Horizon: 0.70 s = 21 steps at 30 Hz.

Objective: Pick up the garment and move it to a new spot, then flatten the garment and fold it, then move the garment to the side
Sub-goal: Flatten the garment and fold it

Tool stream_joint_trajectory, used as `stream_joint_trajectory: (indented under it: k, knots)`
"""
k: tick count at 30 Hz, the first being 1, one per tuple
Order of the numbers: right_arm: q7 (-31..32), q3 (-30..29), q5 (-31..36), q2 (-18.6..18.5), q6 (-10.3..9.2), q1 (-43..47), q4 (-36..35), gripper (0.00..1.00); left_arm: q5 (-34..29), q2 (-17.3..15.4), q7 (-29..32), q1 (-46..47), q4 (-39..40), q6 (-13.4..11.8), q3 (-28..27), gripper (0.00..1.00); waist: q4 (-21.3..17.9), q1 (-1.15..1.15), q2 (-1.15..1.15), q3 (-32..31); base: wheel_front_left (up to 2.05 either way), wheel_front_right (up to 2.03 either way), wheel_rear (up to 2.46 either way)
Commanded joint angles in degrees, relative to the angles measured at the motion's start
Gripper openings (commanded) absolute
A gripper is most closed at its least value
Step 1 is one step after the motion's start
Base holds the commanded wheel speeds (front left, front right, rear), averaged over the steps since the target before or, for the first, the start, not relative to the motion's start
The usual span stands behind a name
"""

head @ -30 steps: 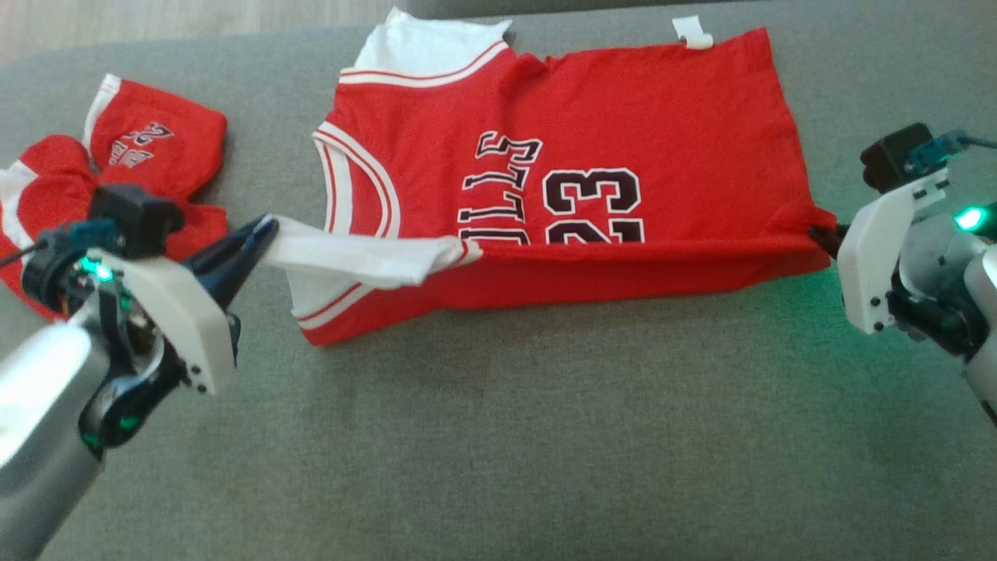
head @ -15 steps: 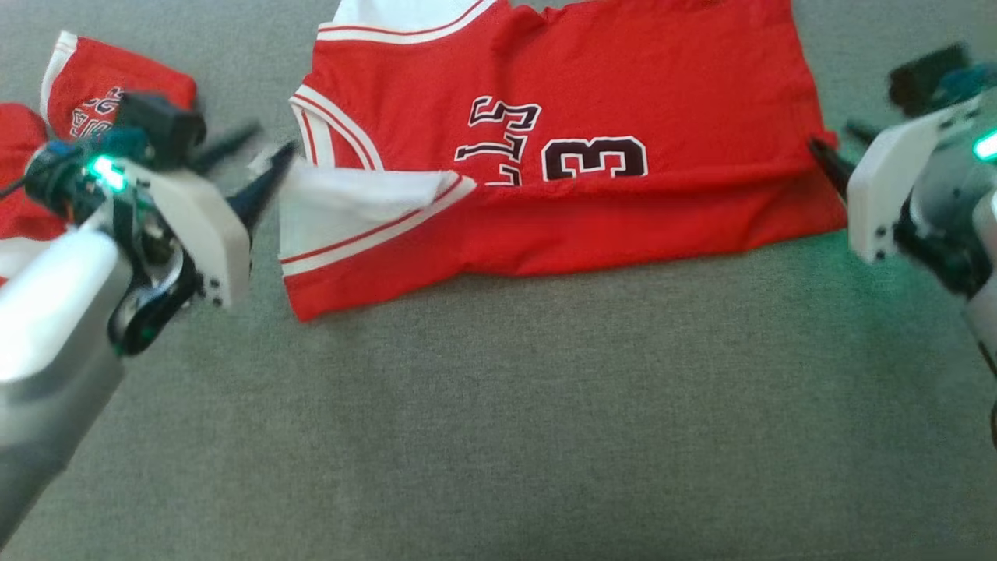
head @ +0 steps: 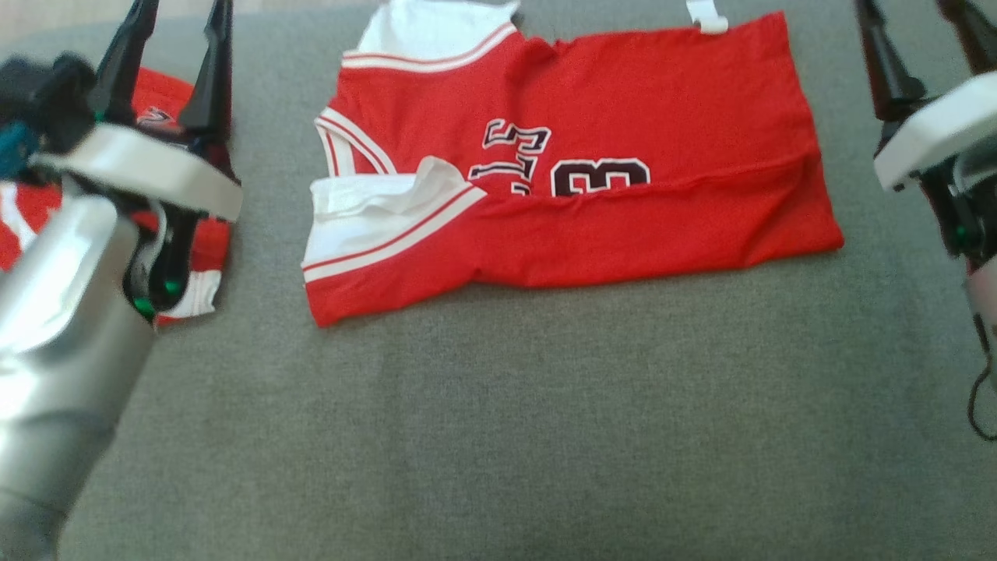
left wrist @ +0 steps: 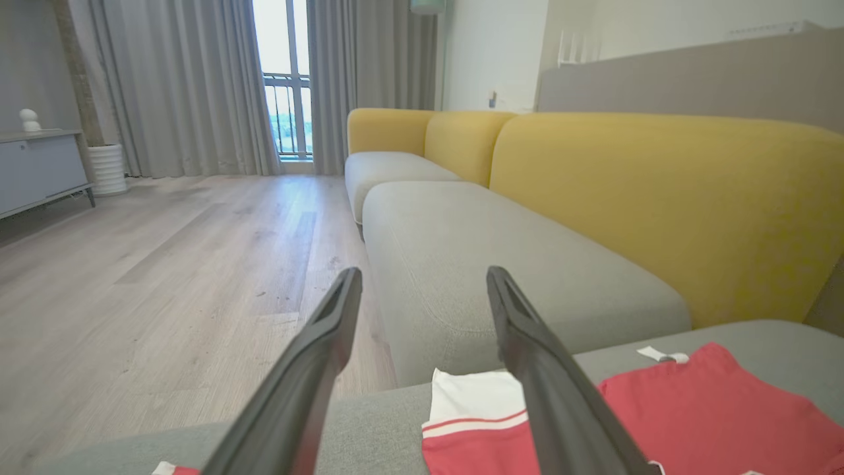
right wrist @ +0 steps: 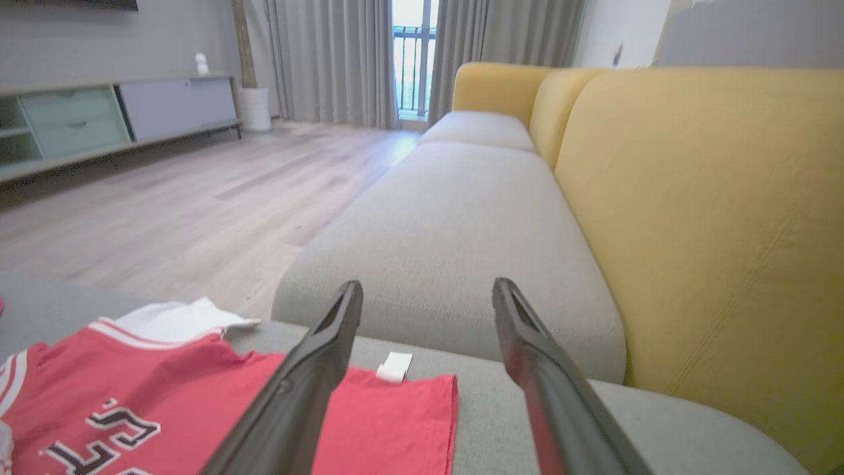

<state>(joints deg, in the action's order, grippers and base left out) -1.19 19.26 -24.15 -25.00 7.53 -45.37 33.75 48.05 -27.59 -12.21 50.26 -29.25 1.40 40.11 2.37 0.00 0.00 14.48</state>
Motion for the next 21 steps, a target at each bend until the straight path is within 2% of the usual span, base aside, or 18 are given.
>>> stream_joint_trajectory:
  k: [1, 6, 11, 15, 21]
  knots:
    - [-1.71, -0.82, 0.63, 0.07, -0.04, 1.22, -1.99, 1.0, 0.37, -1.88, -0.88, 0.19, 1.51, -0.65, -3.16, 1.0, 0.3, 0.0, 0.0, -1.44, 0.0, 0.0, 0.0]
    - [-8.74, -5.59, 4.1, 2.47, -0.04, 7.28, -4.47, 1.0, 0.26, -0.04, -2.69, -6.73, 6.76, -4.32, -8.8, 1.0, 0.33, 0.0, 0.0, -5.09, 0.0, 0.0, 0.0]
    - [-10.92, -10.64, 6.6, 5.99, -0.04, 15.42, -8.34, 1.0, -5.05, 4.21, -2.76, -16.91, 15.75, -6.25, -15.57, 1.0, 1.0, 0.0, 0.0, -8.0, 0.0, 0.0, 0.0]
    - [-11.22, -13.37, 8.84, 8.77, -0.04, 21.6, -11.95, 1.0, -8.22, 8.01, -2.77, -25.4, 19.56, -5.95, -18.99, 1.0, 1.08, 0.0, 0.0, -9.56, 0.0, 0.0, 0.0]
    - [-10.43, -17.94, 12.53, 14.32, -0.04, 30.79, -17.12, 1.0, -14.74, 13.17, -2.78, -35.13, 19.91, -4.05, -20.98, 1.0, 1.25, 0.0, 0.0, -11.07, 0.0, 0.0, 0.0]
